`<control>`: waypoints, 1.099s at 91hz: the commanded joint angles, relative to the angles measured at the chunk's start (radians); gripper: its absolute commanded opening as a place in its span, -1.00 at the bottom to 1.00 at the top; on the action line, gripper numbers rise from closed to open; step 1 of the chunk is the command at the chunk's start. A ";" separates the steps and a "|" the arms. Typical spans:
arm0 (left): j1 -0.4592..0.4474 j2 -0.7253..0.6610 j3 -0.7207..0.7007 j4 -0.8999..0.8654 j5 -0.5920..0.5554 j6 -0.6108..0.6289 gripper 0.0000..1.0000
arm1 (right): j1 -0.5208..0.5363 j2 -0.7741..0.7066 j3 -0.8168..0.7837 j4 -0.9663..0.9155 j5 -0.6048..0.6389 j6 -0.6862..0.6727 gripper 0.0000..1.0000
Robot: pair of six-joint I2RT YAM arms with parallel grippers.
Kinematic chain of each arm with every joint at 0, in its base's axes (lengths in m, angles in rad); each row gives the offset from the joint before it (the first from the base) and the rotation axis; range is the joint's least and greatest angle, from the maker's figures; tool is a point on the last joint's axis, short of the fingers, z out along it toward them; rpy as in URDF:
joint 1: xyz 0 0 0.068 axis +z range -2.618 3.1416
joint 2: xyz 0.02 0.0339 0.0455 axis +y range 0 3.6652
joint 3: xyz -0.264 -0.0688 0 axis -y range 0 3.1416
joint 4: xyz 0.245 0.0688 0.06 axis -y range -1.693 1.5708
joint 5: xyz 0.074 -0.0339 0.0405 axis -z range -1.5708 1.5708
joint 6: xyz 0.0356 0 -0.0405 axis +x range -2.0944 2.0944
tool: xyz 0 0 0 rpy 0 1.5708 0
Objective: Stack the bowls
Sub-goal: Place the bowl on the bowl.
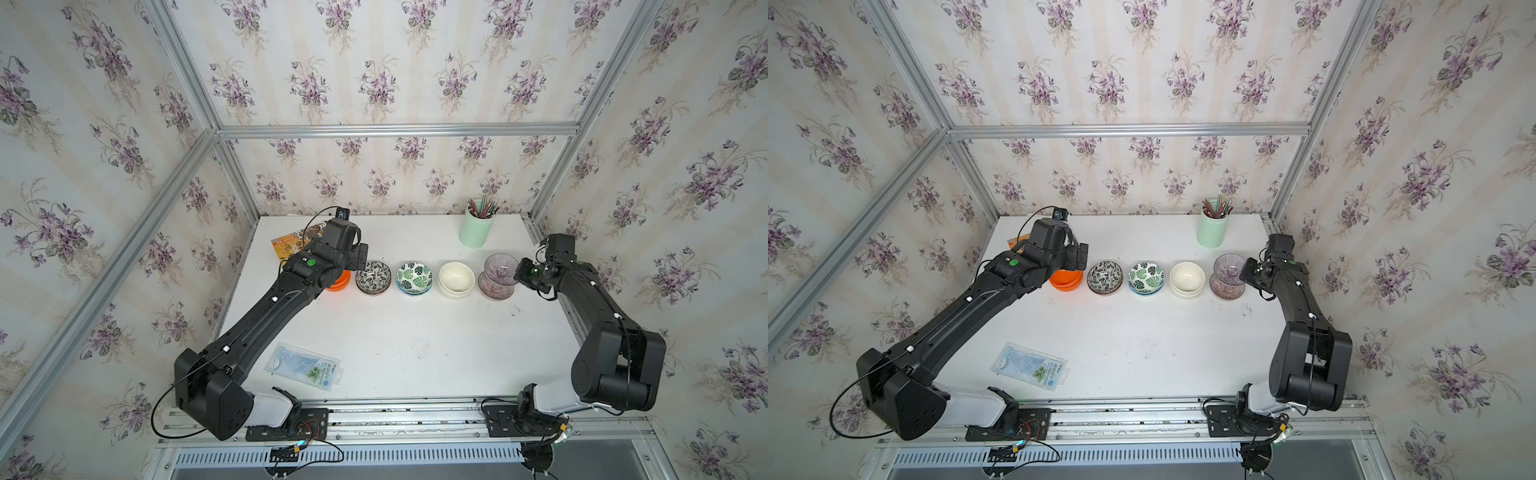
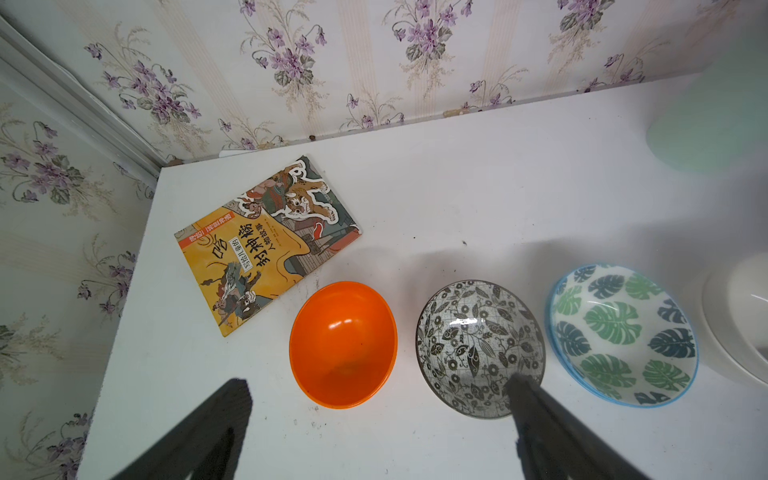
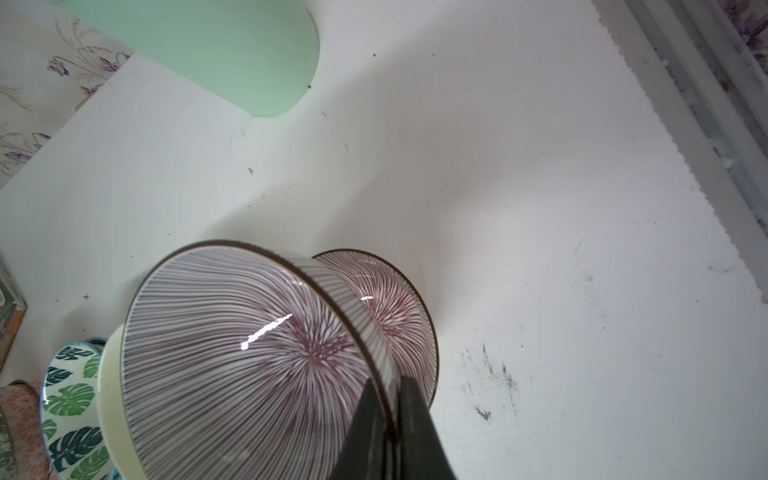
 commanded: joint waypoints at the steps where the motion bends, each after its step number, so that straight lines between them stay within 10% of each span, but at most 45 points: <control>1: 0.008 0.000 0.002 -0.016 -0.006 -0.033 0.99 | 0.008 0.007 -0.013 0.031 0.009 -0.002 -0.81; 100: 0.026 0.012 0.001 -0.016 0.003 -0.048 0.99 | 0.053 0.029 -0.049 0.042 0.138 0.008 -0.44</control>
